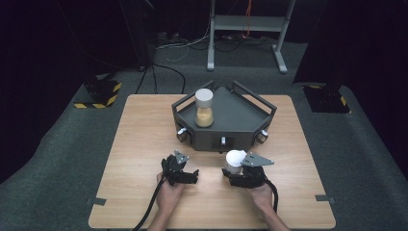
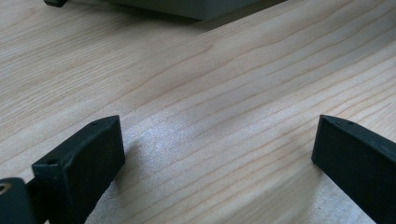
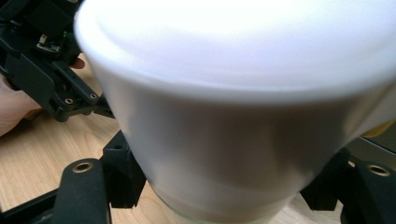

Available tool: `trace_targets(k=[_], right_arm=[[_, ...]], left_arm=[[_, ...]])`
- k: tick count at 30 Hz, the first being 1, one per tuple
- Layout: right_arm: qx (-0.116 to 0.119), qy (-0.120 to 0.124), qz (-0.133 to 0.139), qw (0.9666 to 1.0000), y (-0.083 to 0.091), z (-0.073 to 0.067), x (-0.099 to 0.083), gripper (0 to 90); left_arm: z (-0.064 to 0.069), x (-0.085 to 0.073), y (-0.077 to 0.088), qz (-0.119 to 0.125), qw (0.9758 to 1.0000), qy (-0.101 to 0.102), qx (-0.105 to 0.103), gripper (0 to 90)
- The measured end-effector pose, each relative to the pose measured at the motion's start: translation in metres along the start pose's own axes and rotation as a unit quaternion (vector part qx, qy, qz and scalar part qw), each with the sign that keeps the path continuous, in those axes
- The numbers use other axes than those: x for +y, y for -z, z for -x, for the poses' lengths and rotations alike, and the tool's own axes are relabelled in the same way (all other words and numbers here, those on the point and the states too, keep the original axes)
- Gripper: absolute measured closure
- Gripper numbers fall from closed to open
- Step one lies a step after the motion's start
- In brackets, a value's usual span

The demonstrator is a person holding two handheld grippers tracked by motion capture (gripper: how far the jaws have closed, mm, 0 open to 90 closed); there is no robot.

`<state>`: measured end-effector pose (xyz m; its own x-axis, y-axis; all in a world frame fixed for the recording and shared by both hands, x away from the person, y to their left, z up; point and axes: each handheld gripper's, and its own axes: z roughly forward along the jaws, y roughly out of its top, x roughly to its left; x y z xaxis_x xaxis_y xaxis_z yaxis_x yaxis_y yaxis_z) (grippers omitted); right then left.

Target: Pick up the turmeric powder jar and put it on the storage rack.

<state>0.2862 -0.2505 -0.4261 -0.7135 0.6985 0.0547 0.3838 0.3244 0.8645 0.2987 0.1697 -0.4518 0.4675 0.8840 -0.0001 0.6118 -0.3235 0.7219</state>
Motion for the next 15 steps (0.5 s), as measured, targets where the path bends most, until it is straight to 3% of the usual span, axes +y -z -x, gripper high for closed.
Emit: trace_targets(k=[15], right_arm=[[-0.014, -0.008, 0.008, 0.9998, 0.014, 0.01, 0.013, 30.2]], left_arm=[[0.0, 0.0, 0.0, 0.0, 1.0, 0.0, 0.001, 2.3]])
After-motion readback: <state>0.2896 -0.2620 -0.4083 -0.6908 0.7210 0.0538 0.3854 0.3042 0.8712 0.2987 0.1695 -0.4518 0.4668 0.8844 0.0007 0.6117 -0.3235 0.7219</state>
